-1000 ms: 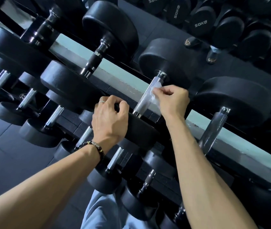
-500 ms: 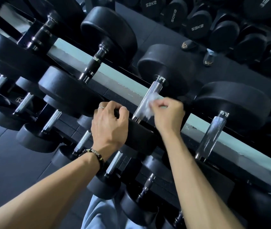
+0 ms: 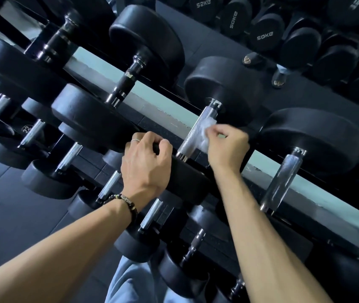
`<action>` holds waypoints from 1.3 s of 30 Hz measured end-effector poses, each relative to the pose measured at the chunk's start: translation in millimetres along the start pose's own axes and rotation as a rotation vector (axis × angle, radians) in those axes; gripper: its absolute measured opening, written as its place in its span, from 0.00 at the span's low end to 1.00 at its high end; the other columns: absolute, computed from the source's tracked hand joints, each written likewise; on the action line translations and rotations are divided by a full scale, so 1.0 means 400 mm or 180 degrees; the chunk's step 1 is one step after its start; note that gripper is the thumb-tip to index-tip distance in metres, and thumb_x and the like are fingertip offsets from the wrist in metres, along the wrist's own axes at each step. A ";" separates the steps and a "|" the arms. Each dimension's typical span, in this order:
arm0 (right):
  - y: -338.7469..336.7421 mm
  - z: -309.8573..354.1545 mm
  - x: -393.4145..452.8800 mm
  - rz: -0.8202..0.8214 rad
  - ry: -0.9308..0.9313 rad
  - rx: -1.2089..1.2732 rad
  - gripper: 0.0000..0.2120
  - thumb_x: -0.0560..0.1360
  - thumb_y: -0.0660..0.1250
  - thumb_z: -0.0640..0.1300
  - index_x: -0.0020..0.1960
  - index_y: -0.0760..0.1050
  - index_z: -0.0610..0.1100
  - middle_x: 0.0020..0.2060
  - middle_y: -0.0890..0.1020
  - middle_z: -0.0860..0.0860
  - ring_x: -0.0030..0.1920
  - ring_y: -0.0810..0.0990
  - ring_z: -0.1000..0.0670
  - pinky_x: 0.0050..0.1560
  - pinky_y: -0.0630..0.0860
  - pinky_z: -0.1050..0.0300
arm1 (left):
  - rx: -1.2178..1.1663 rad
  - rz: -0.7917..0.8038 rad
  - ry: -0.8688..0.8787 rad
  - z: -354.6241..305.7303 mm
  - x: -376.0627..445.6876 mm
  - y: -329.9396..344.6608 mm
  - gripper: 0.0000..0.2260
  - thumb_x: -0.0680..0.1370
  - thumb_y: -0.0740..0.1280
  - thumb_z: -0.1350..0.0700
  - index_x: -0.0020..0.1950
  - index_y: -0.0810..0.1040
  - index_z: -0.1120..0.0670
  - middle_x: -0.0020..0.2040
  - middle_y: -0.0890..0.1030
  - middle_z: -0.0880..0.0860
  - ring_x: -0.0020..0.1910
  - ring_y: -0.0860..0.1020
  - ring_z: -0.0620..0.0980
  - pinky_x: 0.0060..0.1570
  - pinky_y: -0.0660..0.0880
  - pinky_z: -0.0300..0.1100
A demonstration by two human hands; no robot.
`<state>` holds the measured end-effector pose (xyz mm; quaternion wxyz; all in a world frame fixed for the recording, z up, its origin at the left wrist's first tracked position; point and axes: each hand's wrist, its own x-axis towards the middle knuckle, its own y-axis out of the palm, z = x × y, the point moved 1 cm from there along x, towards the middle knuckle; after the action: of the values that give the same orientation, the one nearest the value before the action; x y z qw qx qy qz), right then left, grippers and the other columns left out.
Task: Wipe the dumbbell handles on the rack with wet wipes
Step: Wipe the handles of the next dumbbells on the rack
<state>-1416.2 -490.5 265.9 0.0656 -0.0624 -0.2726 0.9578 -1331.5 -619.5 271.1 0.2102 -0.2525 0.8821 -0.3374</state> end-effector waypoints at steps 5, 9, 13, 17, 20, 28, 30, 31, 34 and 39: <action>0.026 -0.009 0.071 -0.0135 0.0966 0.0882 0.05 0.76 0.72 0.38 0.49 0.86 0.42 0.37 0.84 0.56 0.42 0.82 0.54 0.54 0.82 0.54 | -0.0008 0.0014 0.0015 0.000 0.000 0.000 0.13 0.74 0.53 0.43 0.43 0.74 0.46 0.52 0.74 0.46 0.53 0.72 0.50 0.50 0.65 0.47; 0.000 -0.036 -0.018 0.0653 0.1224 0.0966 0.07 0.77 0.73 0.41 0.55 0.83 0.47 0.44 0.84 0.56 0.41 0.82 0.58 0.45 0.78 0.64 | -0.0023 -0.0007 0.0014 0.001 0.000 0.001 0.14 0.74 0.53 0.43 0.44 0.75 0.47 0.51 0.74 0.46 0.53 0.72 0.50 0.50 0.62 0.46; 0.028 0.007 0.056 0.0463 0.1480 0.1416 0.09 0.81 0.66 0.39 0.43 0.80 0.38 0.37 0.80 0.52 0.38 0.77 0.54 0.35 0.71 0.59 | -0.0029 -0.0002 0.0016 0.000 -0.001 0.002 0.14 0.74 0.53 0.43 0.44 0.75 0.47 0.52 0.74 0.46 0.53 0.72 0.50 0.50 0.62 0.46; 0.015 -0.018 -0.010 0.0975 0.1900 0.2289 0.10 0.80 0.60 0.32 0.58 0.74 0.27 0.45 0.76 0.46 0.49 0.79 0.47 0.55 0.80 0.51 | -0.0028 -0.0053 0.0026 -0.001 -0.003 0.000 0.15 0.74 0.53 0.43 0.45 0.76 0.47 0.52 0.74 0.46 0.53 0.72 0.50 0.50 0.60 0.45; -0.001 -0.020 -0.006 0.0915 0.1839 0.2356 0.19 0.72 0.57 0.24 0.58 0.78 0.35 0.50 0.82 0.43 0.47 0.79 0.46 0.52 0.80 0.51 | -0.0006 -0.0053 0.0022 0.000 -0.004 -0.001 0.15 0.74 0.53 0.43 0.46 0.76 0.48 0.52 0.75 0.46 0.53 0.72 0.49 0.50 0.60 0.44; 0.021 -0.008 -0.007 0.0208 0.2121 0.2482 0.09 0.73 0.72 0.29 0.52 0.81 0.39 0.44 0.84 0.46 0.41 0.83 0.52 0.42 0.81 0.60 | -0.0020 -0.0039 0.0023 -0.003 -0.004 -0.002 0.15 0.74 0.53 0.43 0.46 0.76 0.48 0.52 0.74 0.46 0.53 0.72 0.50 0.49 0.61 0.44; 0.018 -0.005 0.033 0.0225 0.2278 0.2645 0.06 0.73 0.73 0.30 0.48 0.80 0.37 0.40 0.84 0.46 0.35 0.82 0.53 0.43 0.82 0.57 | -0.0013 -0.0030 0.0021 -0.004 -0.004 -0.001 0.15 0.74 0.52 0.43 0.46 0.76 0.48 0.52 0.74 0.46 0.53 0.72 0.50 0.49 0.61 0.45; 0.018 0.009 0.060 0.0146 0.2330 0.2747 0.05 0.73 0.73 0.30 0.45 0.80 0.37 0.38 0.83 0.46 0.36 0.83 0.52 0.43 0.83 0.56 | -0.0006 -0.0029 0.0021 -0.004 -0.004 0.000 0.15 0.74 0.53 0.43 0.46 0.76 0.48 0.51 0.74 0.46 0.53 0.72 0.50 0.50 0.62 0.45; 0.022 0.026 0.072 0.0067 0.2337 0.2554 0.07 0.75 0.74 0.35 0.39 0.80 0.41 0.39 0.84 0.47 0.43 0.84 0.49 0.44 0.82 0.59 | -0.0010 -0.0034 0.0034 -0.004 -0.003 0.000 0.15 0.74 0.52 0.43 0.45 0.76 0.48 0.51 0.74 0.46 0.52 0.72 0.50 0.50 0.62 0.45; 0.007 0.004 0.008 0.0654 0.2384 0.2324 0.05 0.76 0.73 0.37 0.41 0.80 0.40 0.40 0.84 0.45 0.44 0.84 0.45 0.51 0.84 0.48 | 0.0002 -0.0037 0.0034 -0.003 -0.004 -0.003 0.15 0.74 0.52 0.43 0.44 0.76 0.48 0.51 0.74 0.46 0.52 0.72 0.51 0.49 0.64 0.47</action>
<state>-1419.8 -493.1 265.5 0.0818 -0.3996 0.1281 0.9040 -1330.6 -618.7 272.9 0.2037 -0.2559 0.8816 -0.3402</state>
